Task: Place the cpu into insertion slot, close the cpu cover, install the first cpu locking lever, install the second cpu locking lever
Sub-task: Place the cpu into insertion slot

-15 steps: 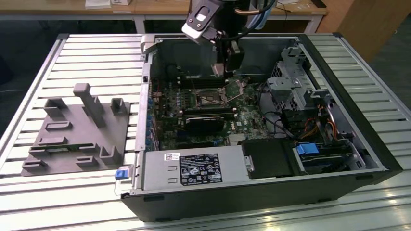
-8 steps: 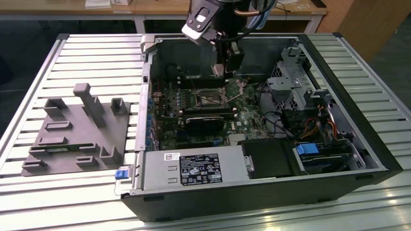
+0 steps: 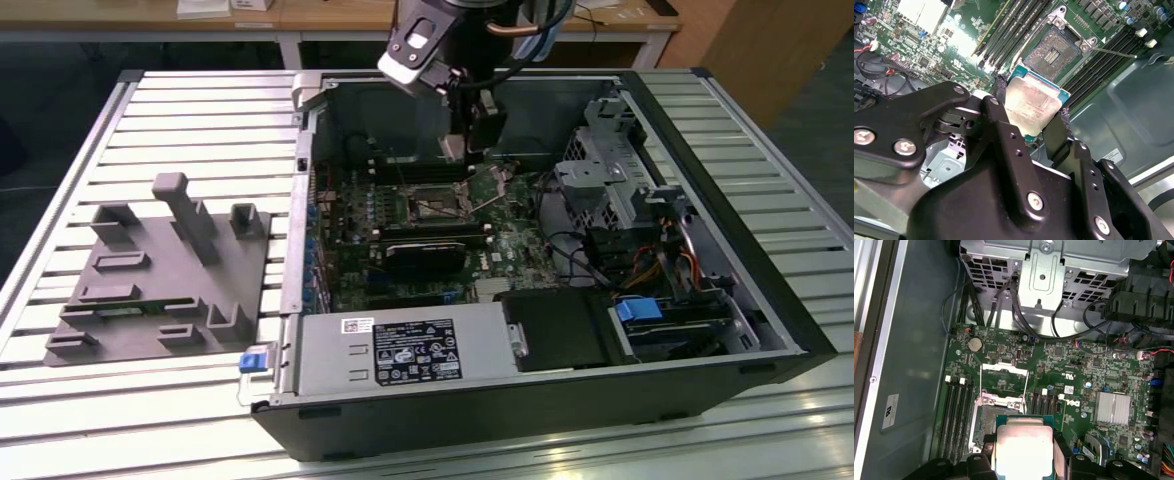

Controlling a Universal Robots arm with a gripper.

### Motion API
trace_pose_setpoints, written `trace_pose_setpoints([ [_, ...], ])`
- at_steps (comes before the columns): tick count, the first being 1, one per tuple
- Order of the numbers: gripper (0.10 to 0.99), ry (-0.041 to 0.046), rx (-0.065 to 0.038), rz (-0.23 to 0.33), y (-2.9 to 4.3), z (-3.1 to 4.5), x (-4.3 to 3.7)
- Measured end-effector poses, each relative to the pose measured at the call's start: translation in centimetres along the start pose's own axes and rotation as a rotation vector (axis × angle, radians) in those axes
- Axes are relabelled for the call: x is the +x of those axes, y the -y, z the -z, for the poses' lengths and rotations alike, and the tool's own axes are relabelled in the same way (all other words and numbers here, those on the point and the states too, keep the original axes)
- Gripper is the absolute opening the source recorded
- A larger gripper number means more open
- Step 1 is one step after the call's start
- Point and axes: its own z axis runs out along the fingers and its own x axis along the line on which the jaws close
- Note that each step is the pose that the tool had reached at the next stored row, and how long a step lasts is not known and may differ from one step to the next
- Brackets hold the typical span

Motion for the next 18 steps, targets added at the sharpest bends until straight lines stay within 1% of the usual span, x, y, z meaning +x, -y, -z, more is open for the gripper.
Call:
trace_pose_setpoints([
  [18,0.537,-0.0001,0.002,0.0,0.05,-0.56,-0.01],
])
